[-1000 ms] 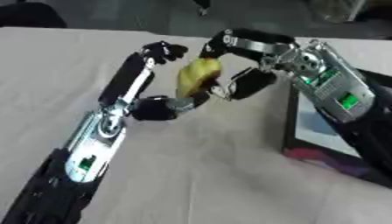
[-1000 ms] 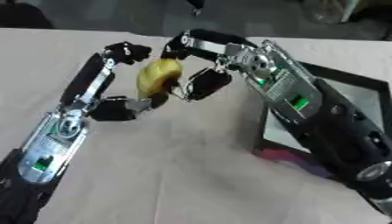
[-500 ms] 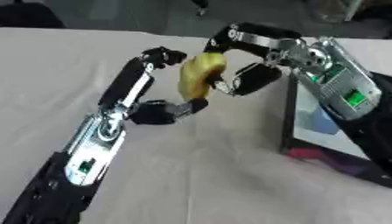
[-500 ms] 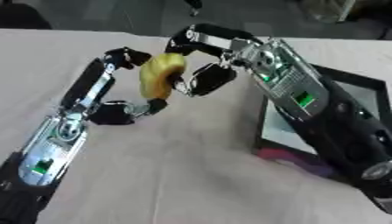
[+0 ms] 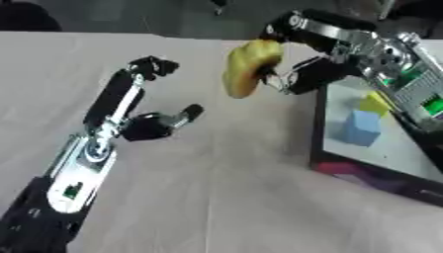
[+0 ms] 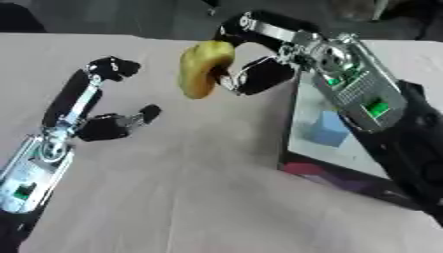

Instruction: Pick up the objects with one hand, pass them to the other hand, and then place them into the box on the other side of the table.

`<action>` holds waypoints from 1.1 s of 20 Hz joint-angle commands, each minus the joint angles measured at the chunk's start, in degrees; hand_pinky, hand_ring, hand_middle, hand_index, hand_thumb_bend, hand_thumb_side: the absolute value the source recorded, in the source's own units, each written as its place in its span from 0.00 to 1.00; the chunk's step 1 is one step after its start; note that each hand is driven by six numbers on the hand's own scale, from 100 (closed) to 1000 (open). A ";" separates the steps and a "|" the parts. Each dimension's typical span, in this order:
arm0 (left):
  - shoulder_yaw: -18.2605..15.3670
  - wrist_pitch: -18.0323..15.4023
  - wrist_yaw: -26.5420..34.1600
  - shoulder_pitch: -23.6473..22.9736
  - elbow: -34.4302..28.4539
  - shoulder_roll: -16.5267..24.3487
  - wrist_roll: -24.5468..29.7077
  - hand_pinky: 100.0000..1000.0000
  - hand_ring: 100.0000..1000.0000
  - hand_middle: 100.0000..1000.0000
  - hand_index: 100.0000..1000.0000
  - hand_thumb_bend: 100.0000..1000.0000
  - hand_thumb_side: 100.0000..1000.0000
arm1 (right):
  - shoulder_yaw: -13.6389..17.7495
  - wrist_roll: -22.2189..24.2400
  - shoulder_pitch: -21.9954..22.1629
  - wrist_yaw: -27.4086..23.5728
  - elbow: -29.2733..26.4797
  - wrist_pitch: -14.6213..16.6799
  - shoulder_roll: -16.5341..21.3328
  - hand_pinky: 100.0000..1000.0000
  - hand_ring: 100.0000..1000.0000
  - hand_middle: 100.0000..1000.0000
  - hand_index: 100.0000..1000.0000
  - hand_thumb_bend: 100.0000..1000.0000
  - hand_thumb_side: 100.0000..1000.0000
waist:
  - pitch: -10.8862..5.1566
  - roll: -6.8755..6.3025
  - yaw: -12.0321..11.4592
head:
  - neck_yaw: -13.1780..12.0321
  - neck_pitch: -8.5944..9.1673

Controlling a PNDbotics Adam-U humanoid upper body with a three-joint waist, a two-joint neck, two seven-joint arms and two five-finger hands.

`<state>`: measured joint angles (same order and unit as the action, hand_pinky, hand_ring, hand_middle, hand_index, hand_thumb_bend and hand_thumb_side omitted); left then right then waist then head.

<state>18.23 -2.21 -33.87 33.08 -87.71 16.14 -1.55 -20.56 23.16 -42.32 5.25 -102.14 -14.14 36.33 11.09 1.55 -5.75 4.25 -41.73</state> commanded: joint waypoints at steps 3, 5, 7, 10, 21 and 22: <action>-2.14 0.78 0.78 -0.25 -1.46 3.15 -1.56 0.72 0.71 0.66 0.79 0.53 0.60 | 5.51 -3.88 4.26 -4.04 -3.66 -1.29 5.92 0.88 0.84 0.52 0.58 0.00 0.00 | -2.10 -0.07 0.40 | -0.15 -0.37; -2.73 1.12 0.99 -0.64 -1.72 3.90 -2.07 0.72 0.71 0.66 0.79 0.53 0.60 | 7.46 -5.41 6.66 -5.63 -4.58 -1.56 7.48 0.89 0.84 0.52 0.59 0.00 0.00 | -2.01 -0.15 0.55 | 0.01 -0.46; -3.37 1.49 1.31 -1.00 -1.88 4.51 -2.63 0.72 0.71 0.66 0.79 0.52 0.61 | 9.49 -7.04 9.25 -6.91 -5.17 -1.77 8.89 0.89 0.84 0.54 0.59 0.00 0.00 | -1.91 -0.25 0.71 | 0.34 -0.50; -4.18 1.99 1.95 -1.45 -2.10 5.22 -3.53 0.72 0.71 0.66 0.79 0.52 0.61 | 11.98 -8.74 12.74 -7.95 -4.91 -1.91 10.15 0.89 0.85 0.54 0.60 0.00 0.00 | -1.79 -0.43 0.88 | 0.38 -0.31; -6.36 2.78 2.52 -2.22 -2.71 6.34 -5.42 0.72 0.71 0.66 0.79 0.51 0.59 | 17.87 -15.04 21.35 -5.38 -2.13 -0.77 11.54 0.89 0.86 0.58 0.63 0.00 0.00 | -1.55 -1.01 1.07 | 0.97 0.06; -6.52 2.83 2.55 -2.25 -2.75 6.34 -5.59 0.72 0.71 0.66 0.79 0.52 0.59 | 18.16 -15.36 22.13 -4.91 -1.85 -0.66 11.52 0.89 0.86 0.59 0.64 0.00 0.00 | -1.53 -1.04 1.07 | 0.87 0.21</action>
<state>12.52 0.58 -31.56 30.23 -89.15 20.71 -6.73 -3.76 8.48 -19.80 -0.31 -103.90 -14.96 45.65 11.09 1.18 -4.73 5.18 -42.15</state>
